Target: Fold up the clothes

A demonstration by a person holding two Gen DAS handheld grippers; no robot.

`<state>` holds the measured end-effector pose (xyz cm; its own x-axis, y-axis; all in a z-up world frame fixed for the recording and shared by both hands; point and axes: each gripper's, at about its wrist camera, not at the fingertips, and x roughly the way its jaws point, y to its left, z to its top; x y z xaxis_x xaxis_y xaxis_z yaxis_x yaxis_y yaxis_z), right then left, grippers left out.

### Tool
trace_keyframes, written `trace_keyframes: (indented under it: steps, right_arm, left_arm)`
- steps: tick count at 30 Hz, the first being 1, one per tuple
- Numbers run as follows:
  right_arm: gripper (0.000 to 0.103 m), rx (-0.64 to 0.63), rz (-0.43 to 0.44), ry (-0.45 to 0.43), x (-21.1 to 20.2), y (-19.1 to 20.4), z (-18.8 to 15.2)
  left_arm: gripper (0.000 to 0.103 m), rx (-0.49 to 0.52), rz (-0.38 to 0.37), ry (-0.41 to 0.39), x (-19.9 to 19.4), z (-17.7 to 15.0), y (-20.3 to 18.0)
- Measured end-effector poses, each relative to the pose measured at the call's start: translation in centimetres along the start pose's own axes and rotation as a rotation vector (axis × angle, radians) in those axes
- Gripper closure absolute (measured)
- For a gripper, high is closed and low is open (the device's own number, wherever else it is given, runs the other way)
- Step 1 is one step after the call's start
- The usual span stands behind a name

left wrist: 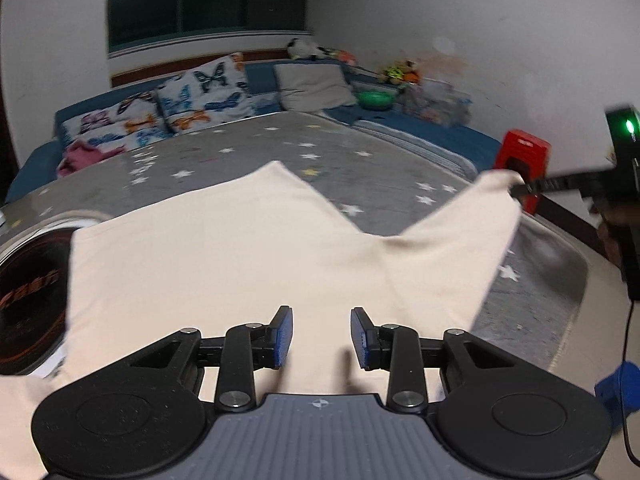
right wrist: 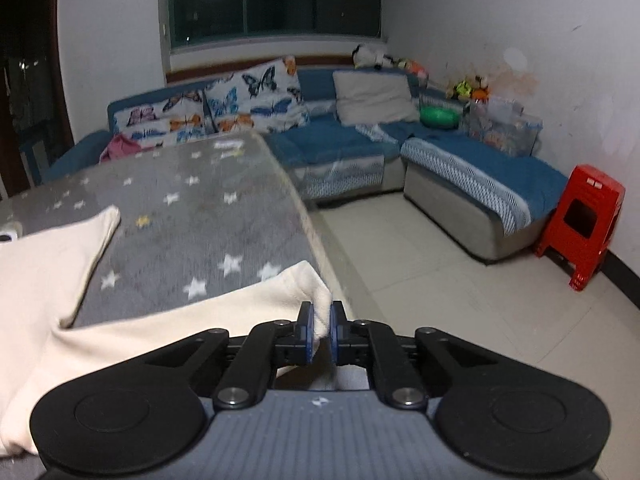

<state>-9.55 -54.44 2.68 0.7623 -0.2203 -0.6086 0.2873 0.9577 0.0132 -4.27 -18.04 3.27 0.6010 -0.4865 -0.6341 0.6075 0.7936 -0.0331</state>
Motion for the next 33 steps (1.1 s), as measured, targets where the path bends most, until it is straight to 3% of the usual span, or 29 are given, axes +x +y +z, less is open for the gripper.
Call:
trace_keyframes:
  steps: [7,16,26,33]
  right_arm:
    - [0.096,-0.011,-0.005,0.03,1.3,0.5,-0.2]
    - [0.096,-0.058,0.099,-0.091,-3.6,2.5,3.1]
    - [0.096,-0.198,0.335,-0.176,-8.4,10.9,6.2]
    - [0.096,-0.295,0.491,-0.156,-8.9,18.8,5.7]
  left_arm:
    - [0.068,0.069,-0.03,0.03,1.8,-1.0,-3.0]
    - [0.058,0.066,-0.015,-0.003,1.2,-1.3,-2.9]
    - [0.051,-0.031,0.065,-0.055,-2.1,-2.1,1.4]
    - [0.047,-0.125,0.132,-0.076,-4.7,-3.5,4.8]
